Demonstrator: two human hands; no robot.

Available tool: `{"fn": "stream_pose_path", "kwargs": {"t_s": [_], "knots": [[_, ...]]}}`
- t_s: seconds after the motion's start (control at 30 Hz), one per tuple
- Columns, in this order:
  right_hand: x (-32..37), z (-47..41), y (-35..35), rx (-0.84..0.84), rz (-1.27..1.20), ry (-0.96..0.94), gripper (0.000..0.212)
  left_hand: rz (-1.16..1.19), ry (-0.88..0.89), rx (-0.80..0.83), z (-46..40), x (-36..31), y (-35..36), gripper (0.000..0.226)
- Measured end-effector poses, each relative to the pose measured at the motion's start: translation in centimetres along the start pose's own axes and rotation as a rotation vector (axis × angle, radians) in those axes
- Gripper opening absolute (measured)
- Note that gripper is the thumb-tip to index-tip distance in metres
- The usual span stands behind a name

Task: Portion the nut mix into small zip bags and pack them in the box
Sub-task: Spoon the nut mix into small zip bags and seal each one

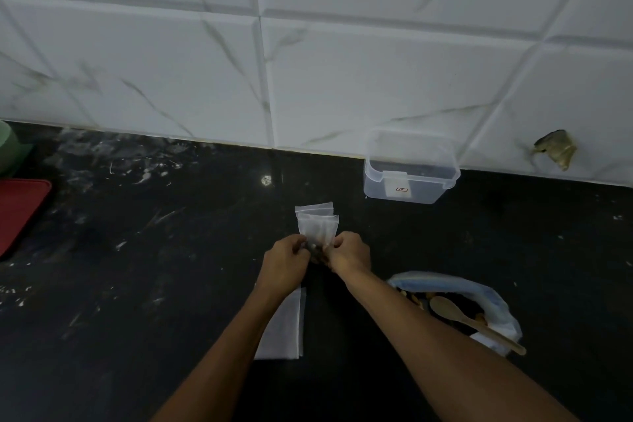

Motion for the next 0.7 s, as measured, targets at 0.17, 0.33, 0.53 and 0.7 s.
{"fn": "stream_pose_path", "kwargs": {"t_s": [0.17, 0.33, 0.53, 0.7], "knots": [[0.0, 0.2, -0.3, -0.01, -0.002, -0.001, 0.006, -0.003, 0.003, -0.004, 0.2, -0.5, 0.0, 0.021], [-0.6, 1.1, -0.7, -0.02, -0.031, 0.003, 0.019, 0.012, 0.003, -0.041, 1.2, -0.3, -1.2, 0.02], [-1.3, 4.6, -0.4, 0.079, 0.012, -0.068, 0.009, 0.015, -0.034, -0.134, 4.0, 1.5, -4.7, 0.04], [-2.5, 8.2, 1.9, 0.207, 0.143, -0.069, 0.01, 0.072, -0.122, -0.138, 7.2, 4.5, -5.3, 0.036]]}}
Point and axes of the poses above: each hand's wrist, its own z-axis away from the middle knuckle, its own y-axis out of the palm, x = y × z, the point moved 7 cm from there along -z, towards the middle knuckle
